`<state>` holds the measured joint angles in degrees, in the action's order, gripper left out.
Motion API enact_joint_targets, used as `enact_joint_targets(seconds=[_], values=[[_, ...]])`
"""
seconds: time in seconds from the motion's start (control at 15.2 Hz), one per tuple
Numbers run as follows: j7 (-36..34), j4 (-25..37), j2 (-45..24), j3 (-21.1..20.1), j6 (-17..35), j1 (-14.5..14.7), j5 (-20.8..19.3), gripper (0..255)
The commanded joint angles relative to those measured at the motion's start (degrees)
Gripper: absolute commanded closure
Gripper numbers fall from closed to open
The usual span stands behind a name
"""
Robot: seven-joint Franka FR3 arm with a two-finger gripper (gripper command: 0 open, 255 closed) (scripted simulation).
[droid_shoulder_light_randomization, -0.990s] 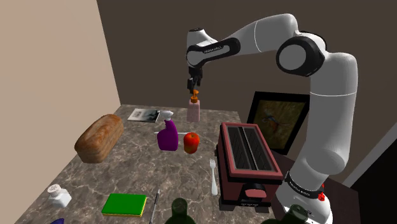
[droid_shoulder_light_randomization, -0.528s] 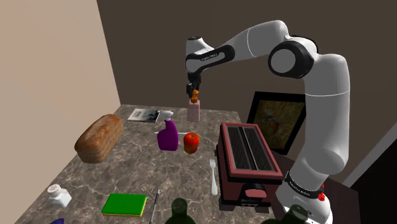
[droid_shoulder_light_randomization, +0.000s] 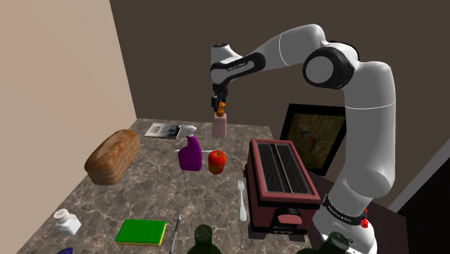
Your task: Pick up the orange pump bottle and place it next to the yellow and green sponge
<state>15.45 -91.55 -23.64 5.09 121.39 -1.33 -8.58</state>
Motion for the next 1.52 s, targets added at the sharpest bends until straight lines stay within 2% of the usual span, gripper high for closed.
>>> enact_joint_targets(seconds=[0.0,0.07,0.66,1.45], values=[[0.0,0.0,0.0,0.0,0.0,0.0,0.0,0],[0.0,0.0,0.0,0.0,0.0,0.0,0.0,255],[0.0,0.0,0.0,0.0,0.0,0.0,0.0,255],[1.2,6.4,1.9,-0.1,-8.2,0.0,0.4,255]])
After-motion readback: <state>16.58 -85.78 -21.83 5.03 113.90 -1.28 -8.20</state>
